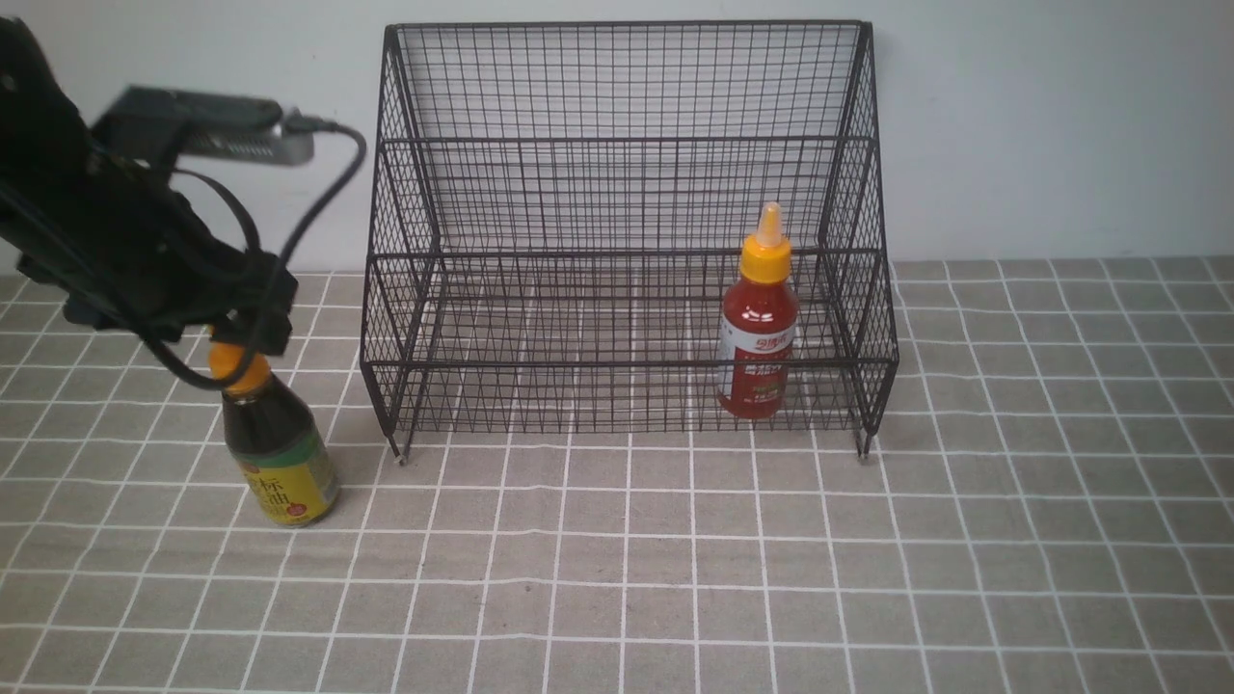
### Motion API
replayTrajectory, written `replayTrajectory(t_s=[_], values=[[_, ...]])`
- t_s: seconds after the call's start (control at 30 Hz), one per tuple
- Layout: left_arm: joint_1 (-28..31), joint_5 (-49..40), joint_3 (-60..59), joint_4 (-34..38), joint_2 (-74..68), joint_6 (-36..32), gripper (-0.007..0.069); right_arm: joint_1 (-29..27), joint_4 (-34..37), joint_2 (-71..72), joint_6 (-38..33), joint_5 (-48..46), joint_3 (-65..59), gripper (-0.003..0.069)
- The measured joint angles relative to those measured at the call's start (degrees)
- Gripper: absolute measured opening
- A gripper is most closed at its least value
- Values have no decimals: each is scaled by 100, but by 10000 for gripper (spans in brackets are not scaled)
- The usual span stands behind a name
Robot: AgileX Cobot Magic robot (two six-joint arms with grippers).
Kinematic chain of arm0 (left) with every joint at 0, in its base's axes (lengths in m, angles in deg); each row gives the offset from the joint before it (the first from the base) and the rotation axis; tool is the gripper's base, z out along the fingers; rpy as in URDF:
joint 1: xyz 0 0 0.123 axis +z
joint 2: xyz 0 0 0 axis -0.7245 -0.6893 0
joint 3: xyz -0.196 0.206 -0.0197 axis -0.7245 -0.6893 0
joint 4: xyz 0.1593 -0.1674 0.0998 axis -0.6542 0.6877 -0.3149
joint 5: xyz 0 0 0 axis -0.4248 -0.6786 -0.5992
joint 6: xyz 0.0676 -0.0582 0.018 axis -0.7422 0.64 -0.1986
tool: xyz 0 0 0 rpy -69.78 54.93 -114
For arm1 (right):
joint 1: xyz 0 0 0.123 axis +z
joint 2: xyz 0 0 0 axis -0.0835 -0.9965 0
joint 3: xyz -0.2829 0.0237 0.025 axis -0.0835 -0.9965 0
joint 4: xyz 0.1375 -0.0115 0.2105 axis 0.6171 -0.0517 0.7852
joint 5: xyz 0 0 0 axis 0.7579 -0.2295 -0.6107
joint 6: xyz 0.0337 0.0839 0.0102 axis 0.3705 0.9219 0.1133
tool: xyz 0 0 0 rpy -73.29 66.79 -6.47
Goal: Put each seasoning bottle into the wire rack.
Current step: Use the left arm to grab the condiment bottle closest to it, then use the left arm to put the condiment bottle back on the shelf
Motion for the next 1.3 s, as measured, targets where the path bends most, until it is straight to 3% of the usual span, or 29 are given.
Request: replayTrajectory(t_s=[0.17, 0.23, 0.33, 0.37, 0.83, 1.1, 1.3], values=[[0, -5, 0, 0, -342, 0, 519, 0, 0, 0, 0, 0, 0, -13], [0, -22, 0, 0, -431, 0, 457, 0, 0, 0, 0, 0, 0, -13], [0, -77, 0, 0, -463, 0, 301, 0, 0, 0, 0, 0, 0, -13], [0, -110, 0, 0, -463, 0, 290, 0, 0, 0, 0, 0, 0, -13], [-64, -1083, 659, -164, 613, 41, 301, 0, 0, 0, 59, 0, 0, -13], [-690, -1015, 1540, -122, 890, 182, 301, 0, 0, 0, 78, 0, 0, -13], [-1234, -445, 1866, -31, 474, 276, 301, 0, 0, 0, 78, 0, 0, -13]])
